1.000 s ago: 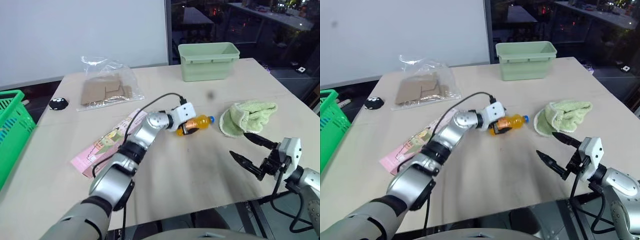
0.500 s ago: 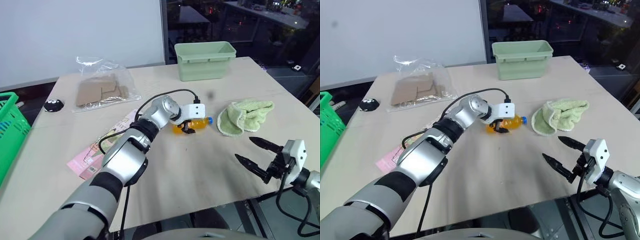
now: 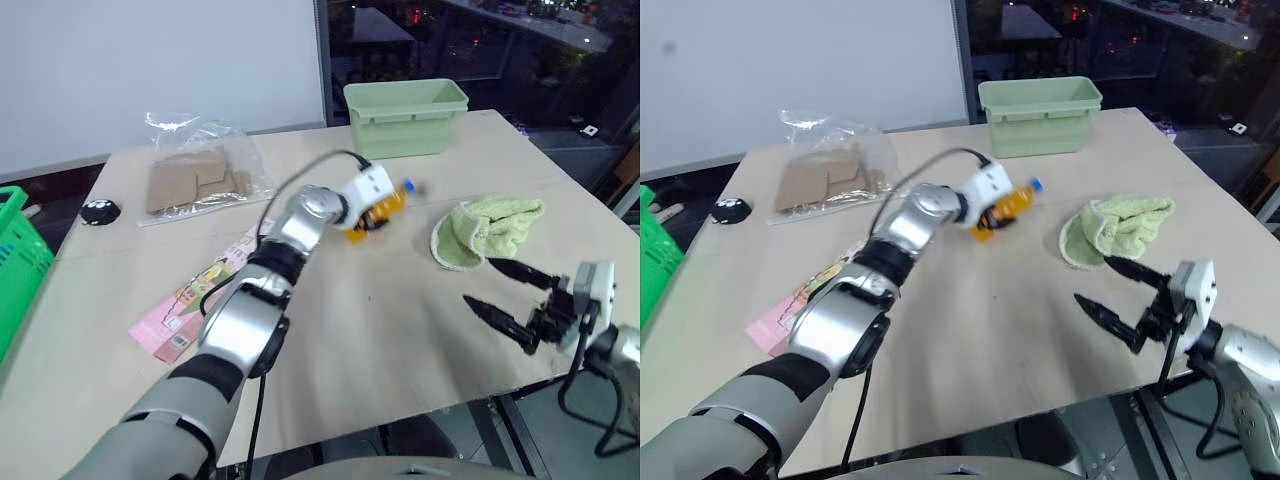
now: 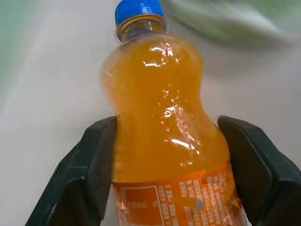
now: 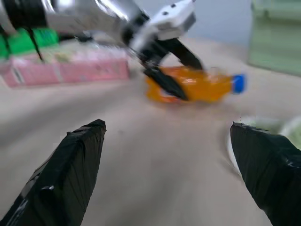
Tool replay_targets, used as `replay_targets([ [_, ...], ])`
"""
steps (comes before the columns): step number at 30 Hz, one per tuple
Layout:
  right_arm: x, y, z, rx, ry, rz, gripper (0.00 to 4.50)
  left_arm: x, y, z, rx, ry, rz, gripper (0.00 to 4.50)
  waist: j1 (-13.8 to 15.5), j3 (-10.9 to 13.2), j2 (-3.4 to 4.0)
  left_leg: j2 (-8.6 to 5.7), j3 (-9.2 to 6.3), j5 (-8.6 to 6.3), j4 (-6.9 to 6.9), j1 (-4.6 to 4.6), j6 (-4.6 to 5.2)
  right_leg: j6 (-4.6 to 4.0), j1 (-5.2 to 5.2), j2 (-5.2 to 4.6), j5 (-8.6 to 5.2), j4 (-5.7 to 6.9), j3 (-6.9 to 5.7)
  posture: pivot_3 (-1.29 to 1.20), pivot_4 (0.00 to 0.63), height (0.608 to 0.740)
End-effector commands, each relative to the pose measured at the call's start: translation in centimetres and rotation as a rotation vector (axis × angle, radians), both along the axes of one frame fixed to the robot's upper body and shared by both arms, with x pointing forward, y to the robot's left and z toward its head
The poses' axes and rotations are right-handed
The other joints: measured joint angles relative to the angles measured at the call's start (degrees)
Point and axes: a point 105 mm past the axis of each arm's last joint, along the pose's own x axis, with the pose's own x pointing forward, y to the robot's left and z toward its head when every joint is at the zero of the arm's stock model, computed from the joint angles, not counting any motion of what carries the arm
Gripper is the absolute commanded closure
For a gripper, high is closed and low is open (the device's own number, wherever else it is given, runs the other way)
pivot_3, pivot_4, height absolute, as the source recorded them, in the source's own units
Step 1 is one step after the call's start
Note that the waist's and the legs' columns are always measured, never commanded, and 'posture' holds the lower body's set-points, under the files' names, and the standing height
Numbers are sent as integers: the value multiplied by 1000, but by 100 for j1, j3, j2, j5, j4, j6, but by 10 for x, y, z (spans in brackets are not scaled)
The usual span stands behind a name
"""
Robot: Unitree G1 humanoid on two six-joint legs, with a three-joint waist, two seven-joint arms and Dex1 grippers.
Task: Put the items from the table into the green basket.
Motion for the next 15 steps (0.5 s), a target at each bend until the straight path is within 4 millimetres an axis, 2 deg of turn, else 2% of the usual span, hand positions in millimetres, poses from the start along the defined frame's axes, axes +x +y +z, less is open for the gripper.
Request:
replay_targets([
  [1,7,6,13,-2,-26,47,0,6,63,63,-131,-206,278,1661,16,-1,1,0,-2,0,0,-1,0,-1,0,2,0,4,-6,-176,0,740],
  [4,18,17,22,26,-31,111,0,-10,134,77,-166,-275,533,1661,87,-2,7,2,-33,0,-14,5,0,-2,-1,5,1,6,-15,-112,0,740],
  [5,20,19,24,35,-31,126,0,-15,148,79,-167,-287,583,1661,114,-2,7,1,-40,0,-19,8,1,-8,-2,4,4,10,-14,-99,0,740],
  [7,27,29,27,36,-34,179,0,-31,188,81,-150,-319,718,1661,203,-1,5,-2,-53,1,-18,5,1,-12,-2,3,6,12,-26,-41,0,740],
  [10,34,48,31,42,-25,278,0,-57,245,82,-141,-352,906,1661,513,7,-11,-6,-76,1,-10,-1,1,-25,0,0,13,12,-44,19,0,740],
  [15,43,69,36,40,-40,385,0,-92,296,74,-92,-371,1068,1661,1167,17,-33,-11,-91,1,-4,-4,-1,-31,10,-7,17,10,-67,101,0,740],
])
